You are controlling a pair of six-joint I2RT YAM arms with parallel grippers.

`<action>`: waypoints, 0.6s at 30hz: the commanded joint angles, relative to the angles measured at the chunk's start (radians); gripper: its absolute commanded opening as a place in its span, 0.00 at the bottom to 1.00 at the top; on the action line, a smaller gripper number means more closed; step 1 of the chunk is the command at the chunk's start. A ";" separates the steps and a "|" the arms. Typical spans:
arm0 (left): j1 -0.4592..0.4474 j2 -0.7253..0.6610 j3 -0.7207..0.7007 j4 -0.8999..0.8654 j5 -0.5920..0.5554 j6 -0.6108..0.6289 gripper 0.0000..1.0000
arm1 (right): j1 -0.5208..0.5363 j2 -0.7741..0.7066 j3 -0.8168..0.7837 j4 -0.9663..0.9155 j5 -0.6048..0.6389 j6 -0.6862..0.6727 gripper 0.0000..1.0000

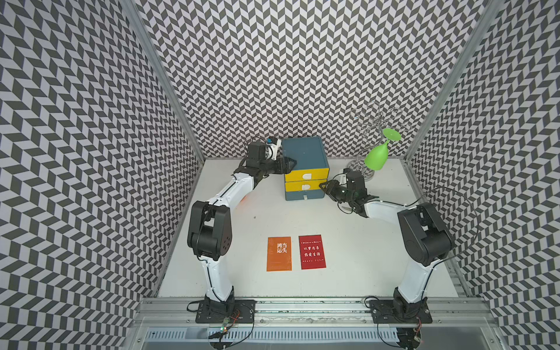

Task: Take the postcards out of the drawer
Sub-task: Close the drawer in the storage box.

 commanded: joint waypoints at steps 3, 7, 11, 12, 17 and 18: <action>0.004 0.016 0.000 -0.082 0.011 0.008 0.86 | -0.001 -0.051 -0.088 0.140 -0.004 0.050 0.38; 0.023 -0.013 0.032 -0.054 0.009 -0.020 0.88 | 0.007 -0.117 -0.175 0.186 -0.011 0.079 0.38; 0.040 -0.018 0.071 -0.014 -0.001 -0.038 0.90 | 0.034 -0.143 -0.230 0.230 -0.004 0.103 0.39; 0.045 -0.015 0.080 -0.005 -0.006 -0.037 0.91 | 0.044 -0.141 -0.238 0.244 0.001 0.108 0.40; 0.082 0.041 0.141 0.081 0.002 -0.053 0.93 | 0.100 -0.081 -0.296 0.416 0.018 0.222 0.40; 0.089 0.060 0.158 0.095 0.014 -0.053 0.93 | 0.112 -0.067 -0.303 0.453 0.024 0.244 0.40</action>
